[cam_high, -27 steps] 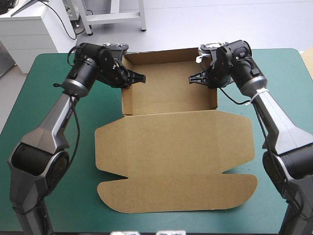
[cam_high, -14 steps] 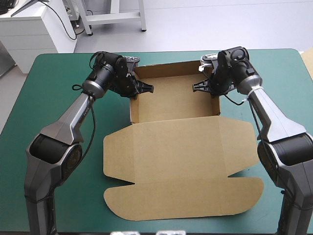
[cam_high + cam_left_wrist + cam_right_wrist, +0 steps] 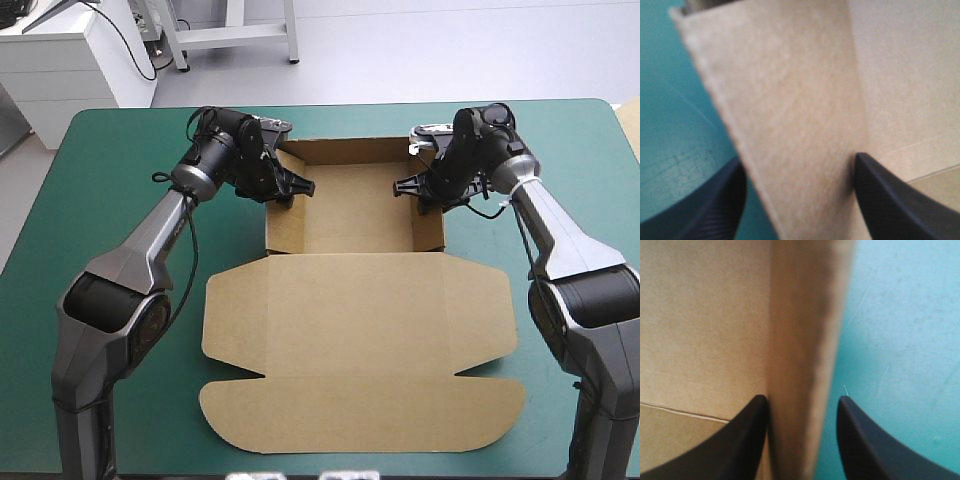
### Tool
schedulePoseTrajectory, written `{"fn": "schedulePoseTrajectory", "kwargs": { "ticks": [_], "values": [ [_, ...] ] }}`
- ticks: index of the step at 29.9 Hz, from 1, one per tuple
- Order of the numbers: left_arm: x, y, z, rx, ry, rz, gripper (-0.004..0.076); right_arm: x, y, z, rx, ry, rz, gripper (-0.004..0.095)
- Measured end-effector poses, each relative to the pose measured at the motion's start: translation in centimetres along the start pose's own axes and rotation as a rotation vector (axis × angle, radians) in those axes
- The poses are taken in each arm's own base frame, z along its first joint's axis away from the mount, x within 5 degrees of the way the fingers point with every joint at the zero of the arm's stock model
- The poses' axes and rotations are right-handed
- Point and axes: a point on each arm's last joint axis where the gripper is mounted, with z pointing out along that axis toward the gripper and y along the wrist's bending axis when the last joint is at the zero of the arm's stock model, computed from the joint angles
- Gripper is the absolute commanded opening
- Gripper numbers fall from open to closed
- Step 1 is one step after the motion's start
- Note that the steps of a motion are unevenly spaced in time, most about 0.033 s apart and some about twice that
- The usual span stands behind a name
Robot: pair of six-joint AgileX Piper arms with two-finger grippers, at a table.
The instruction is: Fold the box
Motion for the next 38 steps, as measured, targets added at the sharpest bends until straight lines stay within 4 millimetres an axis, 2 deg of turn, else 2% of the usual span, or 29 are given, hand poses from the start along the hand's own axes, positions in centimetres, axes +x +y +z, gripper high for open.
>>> {"fn": "schedulePoseTrajectory", "kwargs": {
  "ticks": [3,7,11,13,16,20,22,27,30,33,38],
  "values": [
    [-0.1,0.1,-0.1,-0.023,-0.004,0.010,0.0604,0.0,-0.3,0.0,-0.005,-0.001,0.010,0.0780],
    [-0.8,0.5,-1.3,-0.067,-0.052,0.029,0.0601,-0.5,-0.6,-0.8,0.012,-0.028,0.010,0.0785],
    [-2.1,0.4,-4.1,-0.083,-0.162,0.035,0.0599,-1.7,-0.4,-3.1,0.022,-0.118,0.006,0.0785],
    [-2.7,0.3,-5.9,-0.080,-0.226,0.035,0.0560,-2.2,-0.2,-4.5,0.018,-0.166,0.010,0.0785],
    [-3.0,0.2,-8.3,-0.072,-0.293,0.033,0.0392,-2.4,0.0,-6.5,0.014,-0.225,0.018,0.0785],
    [-2.4,-0.1,-11.5,-0.034,-0.354,0.009,0.0017,-1.7,-0.1,-9.9,0.064,-0.296,0.022,0.0785],
    [-1.8,-0.4,-13.7,0.009,-0.394,0.006,-0.0004,-1.1,-0.1,-11.8,0.075,-0.336,0.021,0.0785],
    [0.4,-1.2,-19.4,0.099,-0.489,0.037,-0.0008,0.1,0.2,-15.3,0.069,-0.410,0.015,0.0765],
    [2.6,-1.1,-22.1,0.105,-0.514,0.074,-0.0008,0.2,0.1,-15.7,0.084,-0.420,0.004,0.0766],
    [5.7,-0.8,-23.7,0.089,-0.499,0.107,-0.0008,-0.1,0.0,-14.4,0.090,-0.385,-0.001,0.0766],
    [11.6,0.2,-24.5,0.040,-0.437,0.144,-0.0008,-0.9,-0.4,-10.2,0.096,-0.282,-0.003,0.0763]
  ]
}}
